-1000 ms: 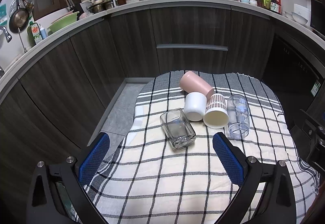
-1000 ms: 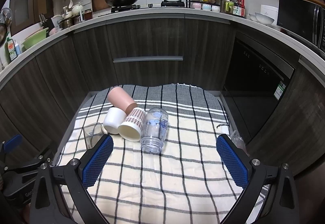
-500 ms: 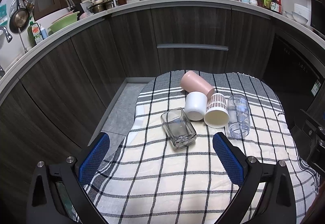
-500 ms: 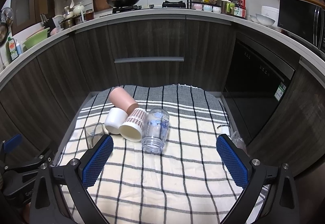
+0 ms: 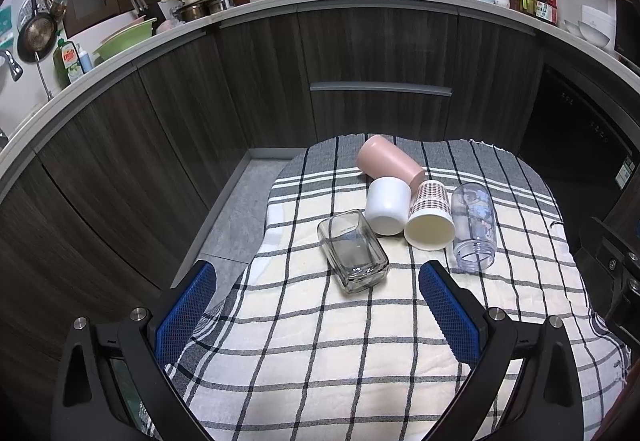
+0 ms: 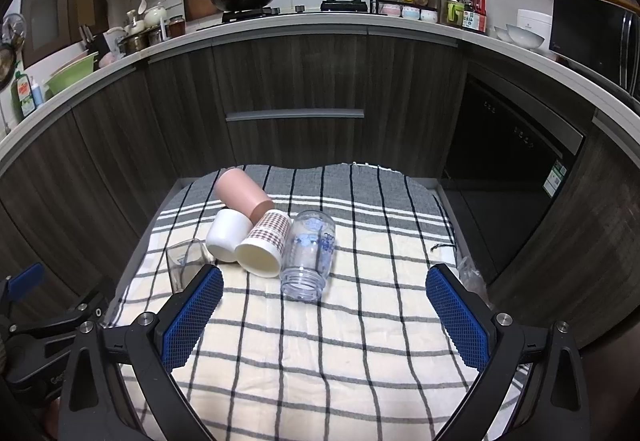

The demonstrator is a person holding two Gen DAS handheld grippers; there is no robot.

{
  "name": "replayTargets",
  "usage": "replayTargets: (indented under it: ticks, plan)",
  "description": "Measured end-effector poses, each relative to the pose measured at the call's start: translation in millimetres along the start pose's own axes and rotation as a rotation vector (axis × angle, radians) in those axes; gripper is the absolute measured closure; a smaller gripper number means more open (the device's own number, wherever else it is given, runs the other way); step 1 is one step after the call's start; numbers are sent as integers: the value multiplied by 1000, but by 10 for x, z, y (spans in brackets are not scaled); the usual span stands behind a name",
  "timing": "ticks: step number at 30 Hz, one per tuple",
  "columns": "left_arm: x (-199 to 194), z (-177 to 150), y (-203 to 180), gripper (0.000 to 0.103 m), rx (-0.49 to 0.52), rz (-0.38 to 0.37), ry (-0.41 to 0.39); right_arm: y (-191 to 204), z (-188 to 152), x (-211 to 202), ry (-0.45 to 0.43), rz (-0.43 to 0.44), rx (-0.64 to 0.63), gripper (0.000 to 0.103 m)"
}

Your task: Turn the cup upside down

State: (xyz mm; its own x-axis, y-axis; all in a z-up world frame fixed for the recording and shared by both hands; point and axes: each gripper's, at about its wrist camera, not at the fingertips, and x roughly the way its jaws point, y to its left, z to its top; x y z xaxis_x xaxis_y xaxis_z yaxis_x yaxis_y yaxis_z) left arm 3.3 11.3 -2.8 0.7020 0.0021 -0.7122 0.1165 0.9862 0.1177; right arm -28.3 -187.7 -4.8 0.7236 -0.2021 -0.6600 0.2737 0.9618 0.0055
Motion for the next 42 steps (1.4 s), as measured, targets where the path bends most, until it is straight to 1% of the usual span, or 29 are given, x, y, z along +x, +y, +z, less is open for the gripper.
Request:
replayTargets:
  ticks: [8, 13, 22, 31, 35, 42]
  plan:
    - [98, 22, 22, 0, -8, 6, 12, 28, -13, 103, 11, 3, -3, 1]
    - [233, 36, 22, 0, -10, 11, 26, 57, 4, 195, 22, 3, -10, 1]
    - [604, 92, 9, 0, -25, 17, 67, 67, 64, 531, 52, -17, -8, 1]
    - [1111, 166, -128, 0, -26, 19, 132, 28, 63, 963, 115, -41, -4, 2]
    - [1361, 152, -220, 0, -27, 18, 172, -4, 67, 1184, 143, -52, -3, 3]
    - [1689, 96, -335, 0, -27, 28, 214, -61, 30, 1436, 173, -64, -2, 3]
